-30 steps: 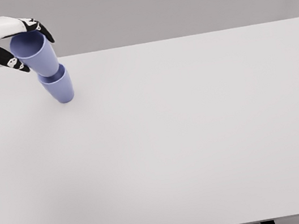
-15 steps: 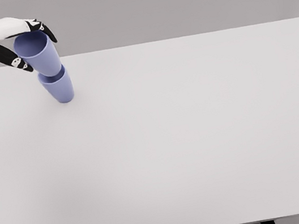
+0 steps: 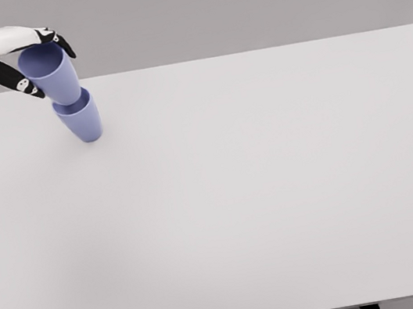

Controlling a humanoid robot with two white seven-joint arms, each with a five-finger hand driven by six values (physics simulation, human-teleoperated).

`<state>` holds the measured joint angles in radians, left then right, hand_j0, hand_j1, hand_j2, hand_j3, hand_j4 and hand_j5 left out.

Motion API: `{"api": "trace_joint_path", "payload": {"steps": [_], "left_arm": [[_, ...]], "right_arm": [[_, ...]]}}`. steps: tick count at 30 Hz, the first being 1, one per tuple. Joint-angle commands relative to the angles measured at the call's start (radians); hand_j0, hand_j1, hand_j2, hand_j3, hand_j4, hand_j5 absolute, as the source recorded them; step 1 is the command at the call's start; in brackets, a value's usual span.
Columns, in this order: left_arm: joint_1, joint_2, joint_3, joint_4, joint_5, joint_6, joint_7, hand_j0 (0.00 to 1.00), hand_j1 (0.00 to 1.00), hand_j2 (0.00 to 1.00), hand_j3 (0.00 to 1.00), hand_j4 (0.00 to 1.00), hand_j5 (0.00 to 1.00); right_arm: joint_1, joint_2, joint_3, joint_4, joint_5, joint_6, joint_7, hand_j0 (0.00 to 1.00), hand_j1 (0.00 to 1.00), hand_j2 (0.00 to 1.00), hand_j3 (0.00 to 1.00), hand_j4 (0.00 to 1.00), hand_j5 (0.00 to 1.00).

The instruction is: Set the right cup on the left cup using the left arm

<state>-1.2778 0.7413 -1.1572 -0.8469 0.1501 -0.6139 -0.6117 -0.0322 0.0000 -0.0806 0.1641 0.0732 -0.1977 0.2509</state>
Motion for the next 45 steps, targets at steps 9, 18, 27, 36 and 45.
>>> {"api": "trace_joint_path", "payload": {"steps": [9,18,27,36,45], "left_arm": [[0.011,-0.017,0.004,0.02,-0.003,0.003,0.001,0.54,0.54,0.54,0.54,0.54,0.54],[0.011,-0.017,0.004,0.02,-0.003,0.003,0.001,0.54,0.54,0.54,0.54,0.54,0.54],[0.011,-0.017,0.004,0.017,-0.003,0.003,0.007,0.76,0.76,0.76,0.76,0.76,0.76],[0.012,-0.017,0.004,0.015,-0.003,0.003,0.029,0.92,0.92,0.92,0.92,0.92,0.92],[0.025,-0.005,0.005,0.014,-0.004,0.003,0.029,1.0,1.0,1.0,1.0,1.0,1.0]], "right_arm": [[-0.002,0.0,-0.001,0.0,0.0,0.0,0.001,1.0,1.0,1.0,1.0,1.0,1.0],[-0.002,0.0,-0.001,0.0,0.0,0.0,-0.001,1.0,1.0,1.0,1.0,1.0,1.0],[-0.002,0.0,0.001,0.0,0.0,0.0,0.001,1.0,1.0,1.0,1.0,1.0,1.0],[-0.002,0.0,0.001,0.0,0.0,0.0,-0.001,1.0,1.0,1.0,1.0,1.0,1.0],[-0.002,0.0,-0.001,0.0,0.0,0.0,-0.001,1.0,1.0,1.0,1.0,1.0,1.0]]}}
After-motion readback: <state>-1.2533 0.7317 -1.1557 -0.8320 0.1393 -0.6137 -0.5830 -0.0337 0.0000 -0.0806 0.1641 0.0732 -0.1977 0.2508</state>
